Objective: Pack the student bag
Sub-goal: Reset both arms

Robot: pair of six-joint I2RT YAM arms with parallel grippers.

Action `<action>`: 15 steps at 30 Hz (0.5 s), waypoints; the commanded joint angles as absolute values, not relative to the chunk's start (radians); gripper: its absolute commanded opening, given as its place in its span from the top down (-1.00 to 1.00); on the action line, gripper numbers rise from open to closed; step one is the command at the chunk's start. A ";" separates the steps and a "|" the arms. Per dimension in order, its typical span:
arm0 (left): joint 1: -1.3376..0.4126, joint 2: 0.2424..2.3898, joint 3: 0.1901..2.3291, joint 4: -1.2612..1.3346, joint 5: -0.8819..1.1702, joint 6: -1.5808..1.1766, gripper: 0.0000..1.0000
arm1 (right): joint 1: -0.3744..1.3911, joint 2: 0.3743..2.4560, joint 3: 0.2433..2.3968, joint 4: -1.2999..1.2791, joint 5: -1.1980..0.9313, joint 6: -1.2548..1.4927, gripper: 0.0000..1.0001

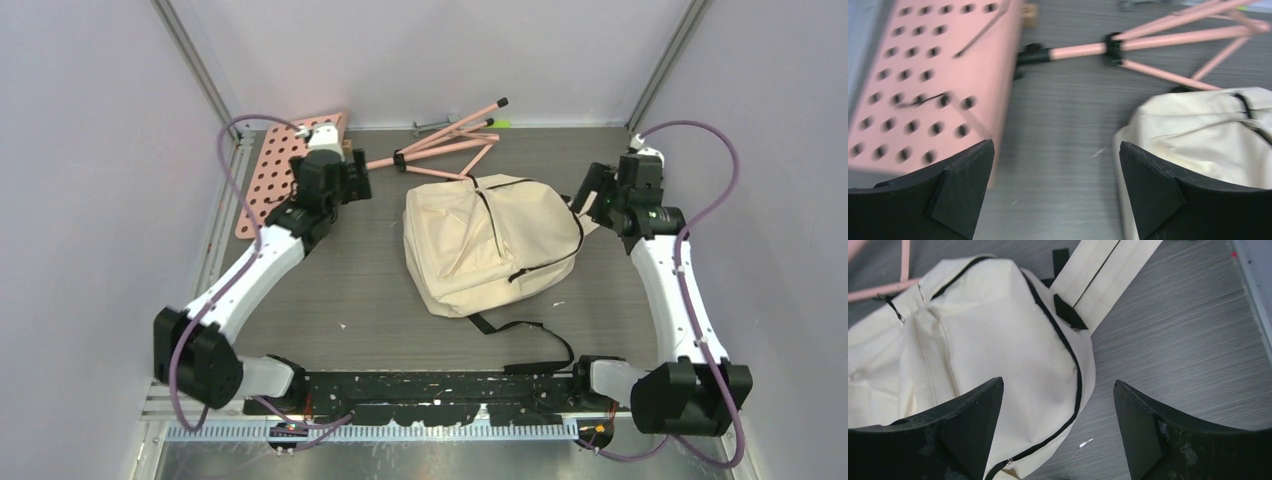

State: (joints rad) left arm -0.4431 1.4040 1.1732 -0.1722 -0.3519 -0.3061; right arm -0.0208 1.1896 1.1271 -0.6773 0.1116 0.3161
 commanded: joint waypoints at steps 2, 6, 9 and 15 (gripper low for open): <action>-0.396 1.094 1.062 -0.359 -0.599 -0.363 -0.99 | -0.080 1.052 1.114 -0.575 0.123 0.289 -0.74; -0.396 0.909 1.020 -0.444 -0.684 -0.336 -0.99 | -0.081 0.934 1.006 -0.472 0.122 0.273 -0.74; -0.396 0.823 0.996 -0.520 -0.715 -0.342 -0.99 | -0.081 0.815 0.897 -0.392 0.135 0.277 -0.74; -0.396 0.795 0.996 -0.678 -0.765 -0.413 -0.99 | -0.081 0.631 0.719 -0.324 0.197 0.309 -0.83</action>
